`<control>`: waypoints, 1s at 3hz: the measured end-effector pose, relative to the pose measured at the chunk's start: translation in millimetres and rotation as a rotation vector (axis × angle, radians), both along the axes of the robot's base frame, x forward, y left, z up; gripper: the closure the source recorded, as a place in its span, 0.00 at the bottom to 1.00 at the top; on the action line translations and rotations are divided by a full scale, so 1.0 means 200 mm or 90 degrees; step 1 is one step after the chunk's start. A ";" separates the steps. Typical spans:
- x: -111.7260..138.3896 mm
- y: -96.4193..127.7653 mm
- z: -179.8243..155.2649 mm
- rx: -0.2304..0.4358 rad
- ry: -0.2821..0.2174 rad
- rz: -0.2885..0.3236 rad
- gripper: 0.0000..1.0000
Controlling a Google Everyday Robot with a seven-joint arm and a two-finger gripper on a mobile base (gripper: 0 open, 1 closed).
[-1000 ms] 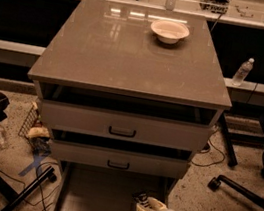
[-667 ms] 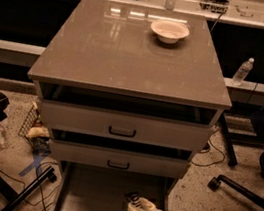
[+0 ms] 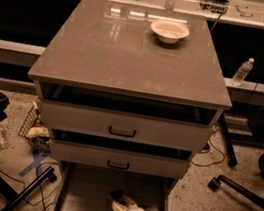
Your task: Place rxbar chocolate into bottom drawer
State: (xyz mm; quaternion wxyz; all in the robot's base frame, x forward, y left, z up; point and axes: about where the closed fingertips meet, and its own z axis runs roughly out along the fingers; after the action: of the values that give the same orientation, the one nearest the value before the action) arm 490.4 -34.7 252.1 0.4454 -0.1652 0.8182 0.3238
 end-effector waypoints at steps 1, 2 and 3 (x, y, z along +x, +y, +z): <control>-0.09 0.19 -0.34 0.020 0.039 0.006 0.97; -0.09 0.19 -0.32 0.021 0.037 0.008 0.75; -0.10 0.20 -0.33 0.022 0.038 0.009 0.43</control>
Offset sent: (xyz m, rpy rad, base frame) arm -0.0140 0.0307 -0.0539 0.0215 0.0437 0.0150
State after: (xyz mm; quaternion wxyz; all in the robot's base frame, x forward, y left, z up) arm 470.6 4.9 187.0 0.4212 -0.1538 0.8242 0.3460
